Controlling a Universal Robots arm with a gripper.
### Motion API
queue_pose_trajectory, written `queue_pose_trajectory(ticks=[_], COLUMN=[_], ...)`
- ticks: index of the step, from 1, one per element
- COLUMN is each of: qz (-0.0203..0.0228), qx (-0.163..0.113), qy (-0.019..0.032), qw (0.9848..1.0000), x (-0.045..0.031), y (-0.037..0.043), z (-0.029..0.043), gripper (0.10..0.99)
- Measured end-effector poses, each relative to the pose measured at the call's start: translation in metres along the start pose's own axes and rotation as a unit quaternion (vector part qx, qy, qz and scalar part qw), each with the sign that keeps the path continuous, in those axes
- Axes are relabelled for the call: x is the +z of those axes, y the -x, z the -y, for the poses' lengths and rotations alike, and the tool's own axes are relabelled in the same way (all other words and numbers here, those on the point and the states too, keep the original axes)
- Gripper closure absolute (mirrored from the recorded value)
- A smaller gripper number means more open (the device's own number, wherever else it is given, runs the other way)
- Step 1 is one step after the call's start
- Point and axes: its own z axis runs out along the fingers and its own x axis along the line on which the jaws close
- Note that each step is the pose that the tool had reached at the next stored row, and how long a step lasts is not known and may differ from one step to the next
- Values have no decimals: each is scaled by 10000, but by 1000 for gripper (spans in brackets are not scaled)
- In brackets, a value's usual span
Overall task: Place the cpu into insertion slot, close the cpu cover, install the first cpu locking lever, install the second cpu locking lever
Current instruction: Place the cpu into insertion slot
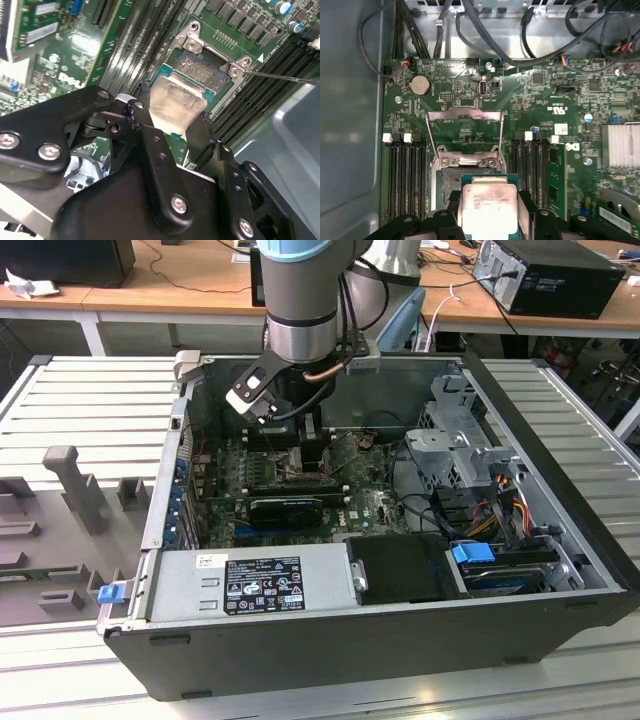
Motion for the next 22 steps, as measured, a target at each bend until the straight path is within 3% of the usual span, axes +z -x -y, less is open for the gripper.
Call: queue_pose_trajectory(ticks=[3,17,22], qz=[0,-2,-2], qx=[-1,0,2], qy=[0,1,0], qw=[10000,10000,10000], x=[88,123,172], y=[-39,-43,-92], z=[19,68,79], gripper=[557,557,557])
